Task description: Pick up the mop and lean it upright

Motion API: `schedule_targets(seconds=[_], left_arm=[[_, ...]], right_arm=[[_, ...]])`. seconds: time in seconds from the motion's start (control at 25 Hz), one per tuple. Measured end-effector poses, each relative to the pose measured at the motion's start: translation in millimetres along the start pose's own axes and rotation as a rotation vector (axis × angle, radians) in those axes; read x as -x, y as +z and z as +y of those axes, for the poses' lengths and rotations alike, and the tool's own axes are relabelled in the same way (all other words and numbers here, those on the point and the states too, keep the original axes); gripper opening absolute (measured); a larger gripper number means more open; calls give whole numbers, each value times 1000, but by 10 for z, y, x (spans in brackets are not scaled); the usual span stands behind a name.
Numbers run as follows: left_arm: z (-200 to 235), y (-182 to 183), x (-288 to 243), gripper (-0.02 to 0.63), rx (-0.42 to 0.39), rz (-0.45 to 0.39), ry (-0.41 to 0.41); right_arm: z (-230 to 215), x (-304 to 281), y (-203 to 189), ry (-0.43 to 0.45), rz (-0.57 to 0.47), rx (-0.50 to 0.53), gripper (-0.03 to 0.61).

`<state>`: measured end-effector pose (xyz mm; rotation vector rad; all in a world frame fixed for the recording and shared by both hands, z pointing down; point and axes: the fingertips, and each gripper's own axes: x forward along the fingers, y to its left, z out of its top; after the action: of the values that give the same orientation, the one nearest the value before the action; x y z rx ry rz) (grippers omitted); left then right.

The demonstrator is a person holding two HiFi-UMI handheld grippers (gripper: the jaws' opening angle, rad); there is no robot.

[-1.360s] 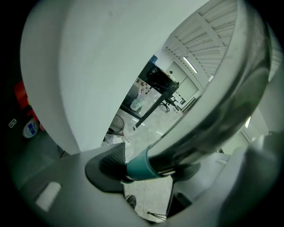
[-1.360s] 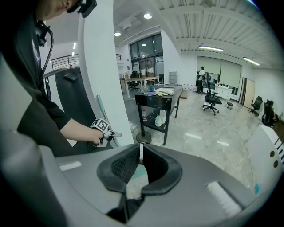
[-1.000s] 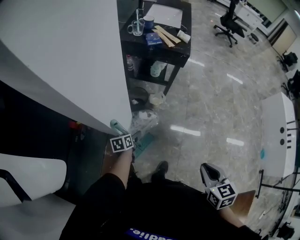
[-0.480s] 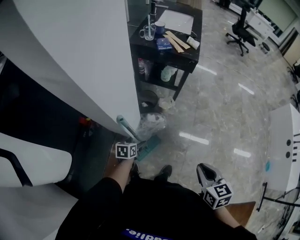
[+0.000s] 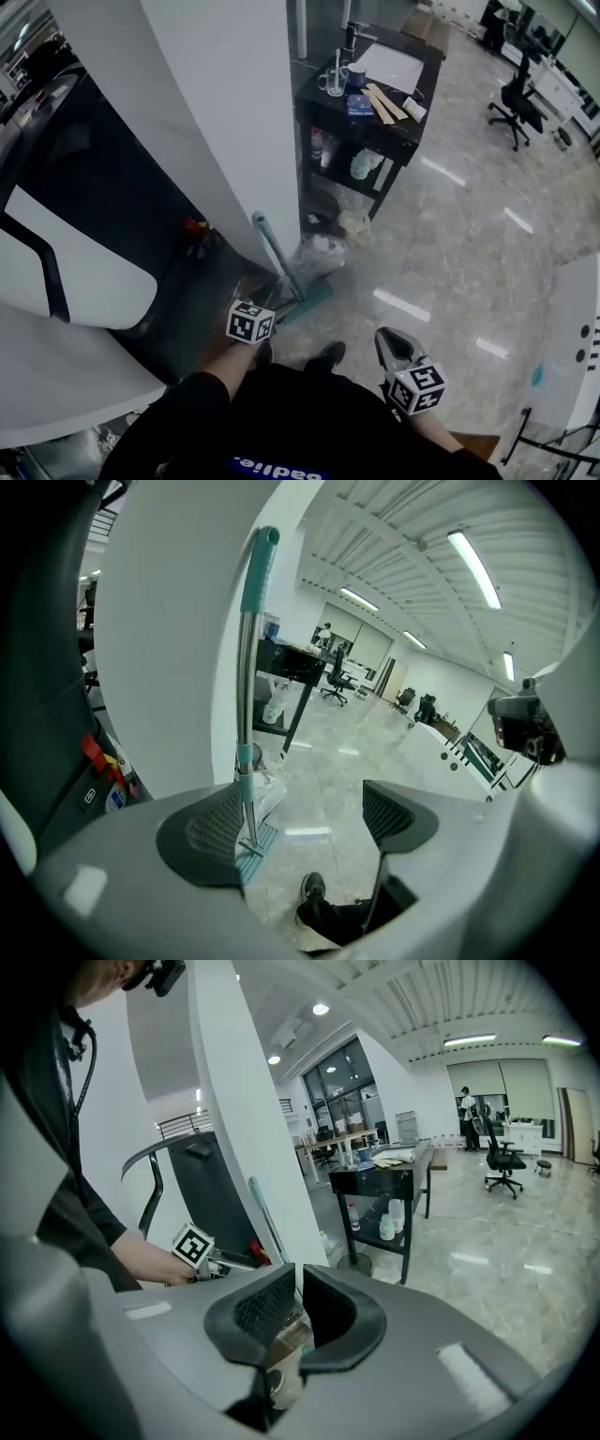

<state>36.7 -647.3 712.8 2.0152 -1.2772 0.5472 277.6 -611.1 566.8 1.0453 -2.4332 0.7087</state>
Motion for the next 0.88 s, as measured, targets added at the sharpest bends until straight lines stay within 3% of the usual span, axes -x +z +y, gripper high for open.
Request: schedule_targets(seconds=[0.2,0.6,0.8,0.88], left_arm=[[-249,56,461,373,-54,-85,-56],[-369,-239,1640,161,-211,-229,-200],[-284,-460,2184,35,-141,-300,-258],[-287,-541,2346,20,-115,-323,-275]], right_arm=[[350,142,39,-24,-43,16,31],[1475,442,-365,-163,-117,-24,21],[2136,616,-729,-194,-94,-35,14],[2325,697,-838,-200,-78,-24,12]])
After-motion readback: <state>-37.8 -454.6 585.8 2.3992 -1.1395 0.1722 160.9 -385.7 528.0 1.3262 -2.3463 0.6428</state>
